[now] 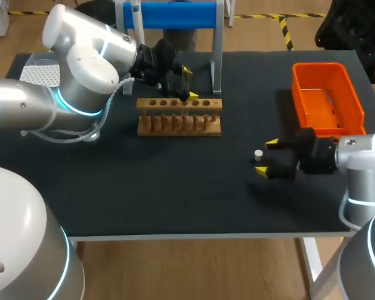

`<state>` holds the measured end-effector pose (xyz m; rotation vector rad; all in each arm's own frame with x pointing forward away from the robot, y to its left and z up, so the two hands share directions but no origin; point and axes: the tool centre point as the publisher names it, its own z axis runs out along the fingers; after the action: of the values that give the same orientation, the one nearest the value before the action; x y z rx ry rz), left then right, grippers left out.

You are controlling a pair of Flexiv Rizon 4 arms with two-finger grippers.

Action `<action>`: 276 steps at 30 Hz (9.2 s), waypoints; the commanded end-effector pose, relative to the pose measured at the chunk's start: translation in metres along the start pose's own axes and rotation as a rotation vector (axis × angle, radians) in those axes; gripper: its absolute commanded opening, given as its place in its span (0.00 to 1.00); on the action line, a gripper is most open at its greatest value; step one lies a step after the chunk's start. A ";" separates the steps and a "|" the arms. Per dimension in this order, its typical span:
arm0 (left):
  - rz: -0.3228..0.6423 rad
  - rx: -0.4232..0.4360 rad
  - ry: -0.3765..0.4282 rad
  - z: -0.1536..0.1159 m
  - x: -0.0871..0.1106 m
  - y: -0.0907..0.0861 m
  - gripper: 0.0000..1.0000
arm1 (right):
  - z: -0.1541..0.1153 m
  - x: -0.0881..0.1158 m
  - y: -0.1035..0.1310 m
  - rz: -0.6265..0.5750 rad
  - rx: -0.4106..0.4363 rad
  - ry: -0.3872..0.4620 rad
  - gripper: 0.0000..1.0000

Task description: Invert the test tube, pick up the pipette, mount the tip to pipette, aspirate from beaker and dispense into the tube, eject the tip, return the pipette, and cap with the stopper.

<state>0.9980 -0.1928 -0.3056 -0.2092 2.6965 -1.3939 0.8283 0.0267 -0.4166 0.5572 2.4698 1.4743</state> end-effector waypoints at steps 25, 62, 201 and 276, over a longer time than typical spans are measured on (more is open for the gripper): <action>0.000 0.001 0.004 0.001 -0.001 0.000 1.00 | 0.016 -0.013 0.002 0.077 -0.008 -0.057 0.96; 0.000 0.001 0.004 0.001 -0.001 0.000 1.00 | 0.021 -0.017 -0.005 0.071 0.015 -0.054 0.45; 0.000 0.001 0.004 0.001 -0.001 0.000 1.00 | 0.089 -0.064 0.301 -0.241 -0.038 0.424 0.00; 0.000 0.001 0.004 0.001 -0.001 0.000 1.00 | 0.130 -0.054 0.282 -0.232 0.020 0.443 0.00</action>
<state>0.9980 -0.1928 -0.3056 -0.2092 2.6965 -1.3939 0.9839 0.2276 -0.2312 -0.0694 2.7523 1.6191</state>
